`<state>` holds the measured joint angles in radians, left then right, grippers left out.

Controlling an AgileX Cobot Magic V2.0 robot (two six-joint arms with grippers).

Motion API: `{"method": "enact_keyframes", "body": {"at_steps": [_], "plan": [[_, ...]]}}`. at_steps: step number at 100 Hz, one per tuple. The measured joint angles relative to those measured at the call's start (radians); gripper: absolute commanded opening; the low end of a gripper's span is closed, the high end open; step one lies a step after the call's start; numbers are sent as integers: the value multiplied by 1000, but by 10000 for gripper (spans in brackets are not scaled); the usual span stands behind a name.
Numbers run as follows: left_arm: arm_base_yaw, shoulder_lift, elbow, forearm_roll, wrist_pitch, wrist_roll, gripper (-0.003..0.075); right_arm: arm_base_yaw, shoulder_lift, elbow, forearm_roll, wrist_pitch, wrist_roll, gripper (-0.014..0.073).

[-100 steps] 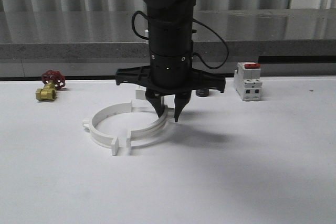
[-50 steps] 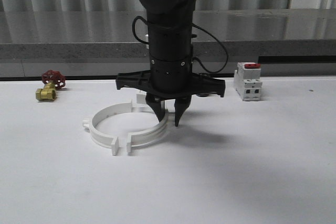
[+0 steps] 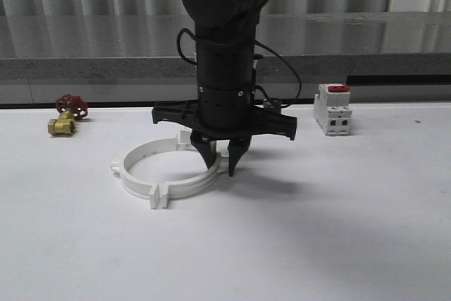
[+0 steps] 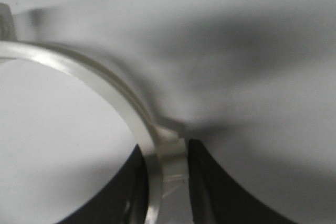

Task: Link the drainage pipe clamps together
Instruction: 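Press the held half-ring's ends against the placed half-ring's ends, then open the right gripper and lift it away from the joined ring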

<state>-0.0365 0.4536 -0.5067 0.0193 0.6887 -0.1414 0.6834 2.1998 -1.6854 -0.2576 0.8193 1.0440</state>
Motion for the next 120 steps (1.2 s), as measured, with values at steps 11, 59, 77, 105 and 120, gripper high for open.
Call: {"method": "enact_keyframes", "body": {"at_steps": [11,59,77,105,120], "plan": [[0,0,0,0,0,0,-20,0,4,-4,7,-2,0,98],[0,0,0,0,0,0,-21,0,7,-6,13,-5,2,100],[0,0,0,0,0,0,-21,0,8,-6,13,-5,2,100],[0,0,0,0,0,0,-21,0,8,-8,13,-5,2,102],[0,0,0,0,0,0,-21,0,8,-8,16,-5,2,181]]}}
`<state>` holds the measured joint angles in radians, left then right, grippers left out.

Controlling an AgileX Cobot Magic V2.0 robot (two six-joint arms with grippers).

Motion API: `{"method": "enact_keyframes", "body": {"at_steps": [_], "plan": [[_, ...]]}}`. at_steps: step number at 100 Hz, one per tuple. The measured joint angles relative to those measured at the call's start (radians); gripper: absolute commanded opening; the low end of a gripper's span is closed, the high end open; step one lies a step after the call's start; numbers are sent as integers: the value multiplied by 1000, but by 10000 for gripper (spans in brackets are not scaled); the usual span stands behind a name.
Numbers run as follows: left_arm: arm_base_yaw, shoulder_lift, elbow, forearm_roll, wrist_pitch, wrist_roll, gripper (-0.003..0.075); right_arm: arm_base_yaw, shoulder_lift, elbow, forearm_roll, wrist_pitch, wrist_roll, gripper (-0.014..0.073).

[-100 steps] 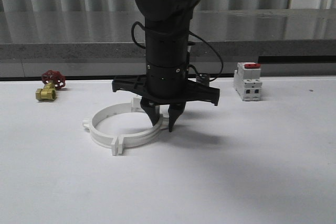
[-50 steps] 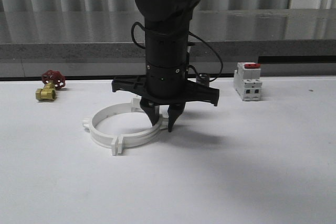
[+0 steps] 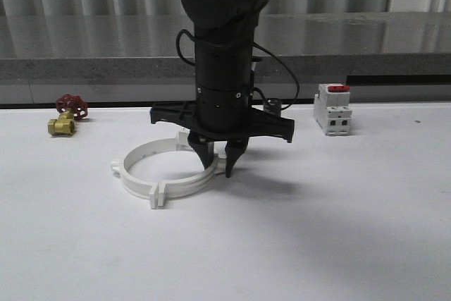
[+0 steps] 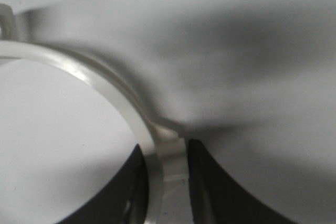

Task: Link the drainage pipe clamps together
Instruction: 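Open the right gripper and lift it away from the joined ring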

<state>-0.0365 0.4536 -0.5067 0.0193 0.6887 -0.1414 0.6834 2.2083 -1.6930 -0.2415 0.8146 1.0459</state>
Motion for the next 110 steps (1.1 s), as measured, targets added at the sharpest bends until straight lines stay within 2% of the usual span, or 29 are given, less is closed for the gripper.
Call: {"method": "enact_keyframes", "body": {"at_steps": [15,28,73,93,110], "plan": [[0,0,0,0,0,0,-20,0,0,0,4,-3,0,328],[0,0,0,0,0,0,-20,0,0,0,6,-6,0,400],[0,0,0,0,0,0,-20,0,-12,0,6,-4,-6,400],[0,0,0,0,0,0,-20,-21,-96,0,4,30,-121,400],[0,0,0,0,0,0,-20,-83,-193,4,4,84,-296,400]]}}
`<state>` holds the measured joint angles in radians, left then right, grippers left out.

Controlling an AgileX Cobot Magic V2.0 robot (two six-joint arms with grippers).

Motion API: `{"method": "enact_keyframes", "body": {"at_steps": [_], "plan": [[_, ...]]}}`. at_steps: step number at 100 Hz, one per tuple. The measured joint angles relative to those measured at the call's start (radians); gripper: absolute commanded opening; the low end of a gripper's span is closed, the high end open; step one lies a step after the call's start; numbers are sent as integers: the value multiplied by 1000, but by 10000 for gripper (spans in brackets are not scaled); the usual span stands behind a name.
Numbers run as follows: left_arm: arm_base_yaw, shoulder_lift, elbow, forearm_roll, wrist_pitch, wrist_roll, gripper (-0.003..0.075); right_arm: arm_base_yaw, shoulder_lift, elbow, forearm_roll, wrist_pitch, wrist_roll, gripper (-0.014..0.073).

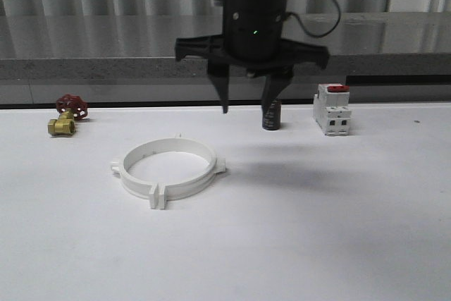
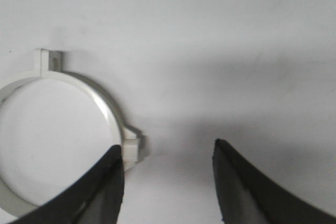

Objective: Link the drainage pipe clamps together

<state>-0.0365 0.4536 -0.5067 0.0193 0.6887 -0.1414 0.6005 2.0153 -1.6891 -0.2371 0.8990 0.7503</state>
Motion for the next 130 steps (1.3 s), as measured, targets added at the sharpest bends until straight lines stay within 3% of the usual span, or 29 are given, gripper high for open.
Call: {"method": "enact_keyframes", "body": {"at_steps": [16,34,68,91,105,130], "plan": [[0,0,0,0,0,0,-20,-61,-116,59,-2,18,-166,400],[0,0,0,0,0,0,-20,-155,-281,212,-2,24,-245,400],[0,0,0,0,0,0,-20,-348,-690,616,-6,-39,-286,400],[0,0,0,0,0,0,-20,-384,-945,842,-8,-39,-286,377],[0,0,0,0,0,0,-20,-385,-1098,940,-8,-29,-288,282],[0,0,0,0,0,0,-21,-385,-1299,1032,-8,0,-288,-30]]}}
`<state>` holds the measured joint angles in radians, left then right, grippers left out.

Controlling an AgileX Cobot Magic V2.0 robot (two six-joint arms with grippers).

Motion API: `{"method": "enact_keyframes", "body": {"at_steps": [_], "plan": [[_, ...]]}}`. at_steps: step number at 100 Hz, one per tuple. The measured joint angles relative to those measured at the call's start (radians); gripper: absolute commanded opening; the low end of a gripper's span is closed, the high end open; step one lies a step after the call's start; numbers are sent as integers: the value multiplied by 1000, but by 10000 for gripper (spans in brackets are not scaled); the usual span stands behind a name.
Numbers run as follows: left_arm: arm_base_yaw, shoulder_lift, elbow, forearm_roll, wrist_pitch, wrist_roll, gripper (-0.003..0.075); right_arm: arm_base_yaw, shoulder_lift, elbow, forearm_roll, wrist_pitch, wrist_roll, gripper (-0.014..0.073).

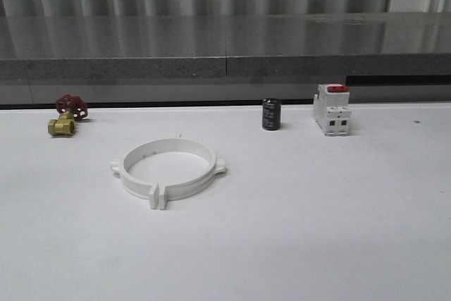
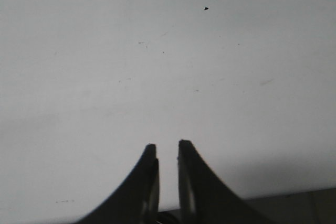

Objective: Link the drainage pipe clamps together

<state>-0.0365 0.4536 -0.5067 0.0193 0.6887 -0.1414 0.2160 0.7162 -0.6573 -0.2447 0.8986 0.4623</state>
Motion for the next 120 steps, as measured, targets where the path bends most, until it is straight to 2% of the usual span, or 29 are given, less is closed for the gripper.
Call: {"method": "enact_keyframes", "body": {"at_steps": [5,97,109,120], "plan": [[0,0,0,0,0,0,-20,0,-22,2,0,4,0,-74],[0,0,0,0,0,0,-20,0,-49,4,0,24,0,-67],[0,0,0,0,0,0,-20,-2,-102,41,0,-15,-4,-67],[0,0,0,0,0,0,-20,-37,-194,98,23,-101,-61,-67]]}}
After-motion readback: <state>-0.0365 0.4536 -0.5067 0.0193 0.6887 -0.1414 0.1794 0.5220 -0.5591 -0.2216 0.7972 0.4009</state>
